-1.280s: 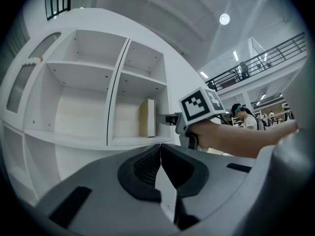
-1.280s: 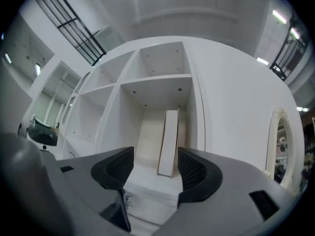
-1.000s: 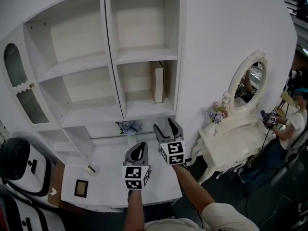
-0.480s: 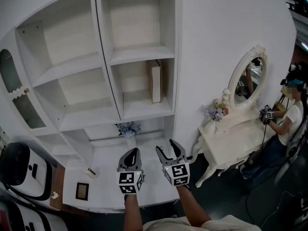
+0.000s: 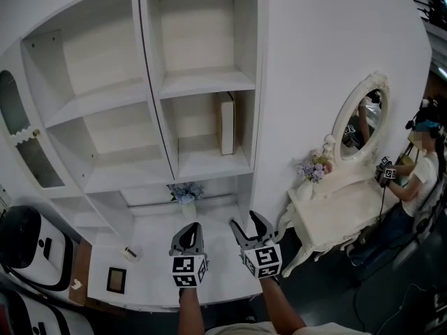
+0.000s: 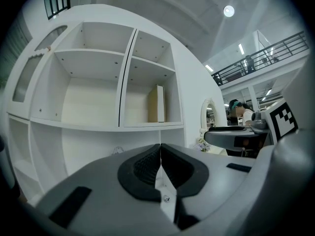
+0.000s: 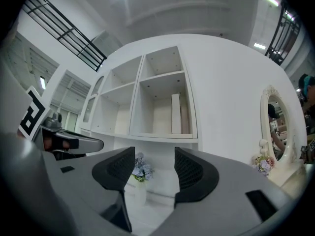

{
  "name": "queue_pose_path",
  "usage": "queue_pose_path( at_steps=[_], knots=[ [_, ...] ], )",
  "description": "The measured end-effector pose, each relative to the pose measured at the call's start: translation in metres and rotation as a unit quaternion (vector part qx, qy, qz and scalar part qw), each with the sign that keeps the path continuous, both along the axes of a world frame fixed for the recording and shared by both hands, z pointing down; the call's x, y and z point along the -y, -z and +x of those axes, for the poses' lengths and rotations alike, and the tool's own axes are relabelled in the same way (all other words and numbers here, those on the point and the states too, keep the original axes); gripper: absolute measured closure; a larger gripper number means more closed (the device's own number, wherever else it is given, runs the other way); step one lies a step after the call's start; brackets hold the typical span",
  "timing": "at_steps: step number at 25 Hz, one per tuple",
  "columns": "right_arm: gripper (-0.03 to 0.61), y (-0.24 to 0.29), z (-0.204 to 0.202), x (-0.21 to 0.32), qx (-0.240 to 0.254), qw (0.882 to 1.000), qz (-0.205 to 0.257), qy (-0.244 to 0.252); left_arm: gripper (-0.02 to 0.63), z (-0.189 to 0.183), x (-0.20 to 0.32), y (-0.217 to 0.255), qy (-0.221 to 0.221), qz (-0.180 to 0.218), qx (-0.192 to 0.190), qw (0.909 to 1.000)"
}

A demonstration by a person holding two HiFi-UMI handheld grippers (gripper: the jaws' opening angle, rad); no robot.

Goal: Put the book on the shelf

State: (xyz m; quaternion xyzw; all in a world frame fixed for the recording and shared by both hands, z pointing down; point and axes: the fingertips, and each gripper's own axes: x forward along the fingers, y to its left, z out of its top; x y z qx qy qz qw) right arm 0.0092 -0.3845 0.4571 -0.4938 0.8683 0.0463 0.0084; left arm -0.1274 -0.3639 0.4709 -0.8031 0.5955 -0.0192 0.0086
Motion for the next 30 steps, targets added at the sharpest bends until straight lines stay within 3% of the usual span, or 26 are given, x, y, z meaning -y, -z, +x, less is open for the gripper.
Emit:
queue_pose_path(
  at_steps=[9,20,30],
  knots=[
    [0.375,0.006,-0.01,0.005,0.006,1.0,0.006,0.023,0.597,-0.002,0.004,0.009,-0.001,0.013,0.02,0.9997],
    [0.552,0.011,-0.013,0.005,0.024,0.999,0.014,0.026,0.597,-0.008,0.003,0.02,0.014,0.028,0.033,0.999],
    [0.552,0.0,-0.007,0.013,0.016,1.0,-0.011,0.017,0.597,-0.007,0.008,0.012,0.017,0.02,0.03,0.9992]
  ],
)
